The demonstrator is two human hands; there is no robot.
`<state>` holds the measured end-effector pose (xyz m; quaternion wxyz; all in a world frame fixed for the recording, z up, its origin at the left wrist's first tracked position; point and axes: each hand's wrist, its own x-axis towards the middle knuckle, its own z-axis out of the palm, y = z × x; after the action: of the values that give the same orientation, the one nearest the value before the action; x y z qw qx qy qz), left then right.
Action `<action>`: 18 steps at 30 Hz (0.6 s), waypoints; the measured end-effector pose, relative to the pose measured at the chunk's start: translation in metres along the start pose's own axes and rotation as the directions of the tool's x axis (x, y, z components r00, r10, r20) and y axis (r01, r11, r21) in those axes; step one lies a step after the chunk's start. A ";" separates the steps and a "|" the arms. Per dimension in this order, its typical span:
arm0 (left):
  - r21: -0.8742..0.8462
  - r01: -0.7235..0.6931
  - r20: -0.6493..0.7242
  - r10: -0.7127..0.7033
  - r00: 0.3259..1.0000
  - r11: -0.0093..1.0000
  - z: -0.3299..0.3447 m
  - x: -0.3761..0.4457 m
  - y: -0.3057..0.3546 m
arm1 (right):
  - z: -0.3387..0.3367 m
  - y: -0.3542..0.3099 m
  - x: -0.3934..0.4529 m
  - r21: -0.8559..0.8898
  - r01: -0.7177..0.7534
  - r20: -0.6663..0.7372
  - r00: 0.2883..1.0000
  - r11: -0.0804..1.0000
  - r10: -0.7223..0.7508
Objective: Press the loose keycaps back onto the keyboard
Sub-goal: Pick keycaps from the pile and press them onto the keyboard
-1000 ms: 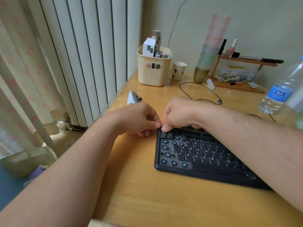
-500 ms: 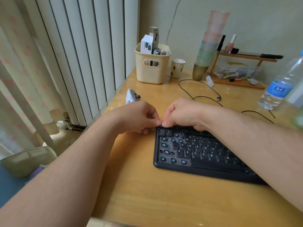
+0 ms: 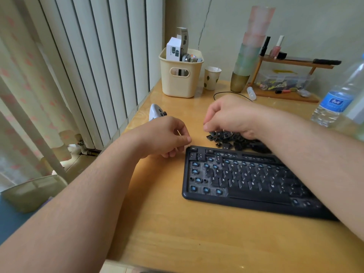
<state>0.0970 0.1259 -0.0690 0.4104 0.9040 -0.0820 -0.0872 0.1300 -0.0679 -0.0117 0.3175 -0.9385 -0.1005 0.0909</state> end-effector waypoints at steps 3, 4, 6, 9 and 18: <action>0.030 -0.022 -0.002 0.022 1.000 0.999 0.004 0.002 0.003 | -0.014 0.018 0.001 -0.072 0.054 -0.069 0.996 0.996 -0.059; 0.070 -0.023 0.003 0.023 1.000 0.997 0.005 0.002 0.003 | -0.016 0.025 0.000 -0.093 0.068 -0.061 0.995 0.993 -0.074; 0.079 -0.030 0.010 0.030 1.000 0.996 0.005 0.001 0.002 | -0.017 0.037 0.000 -0.132 0.110 -0.035 0.993 0.985 -0.116; 0.016 -0.052 -0.019 0.052 0.998 0.999 0.005 0.001 0.002 | -0.020 0.047 -0.001 -0.288 0.189 0.064 0.982 0.939 -0.178; 0.026 -0.167 -0.238 0.169 0.956 0.986 0.017 0.005 0.004 | -0.020 0.059 0.000 -0.542 0.341 0.269 0.936 0.768 -0.226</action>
<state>0.0979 0.1094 -0.0773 0.4206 0.8989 -0.1086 0.0579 0.1420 -0.1255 -0.0322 0.0153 -0.9510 -0.2938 0.0950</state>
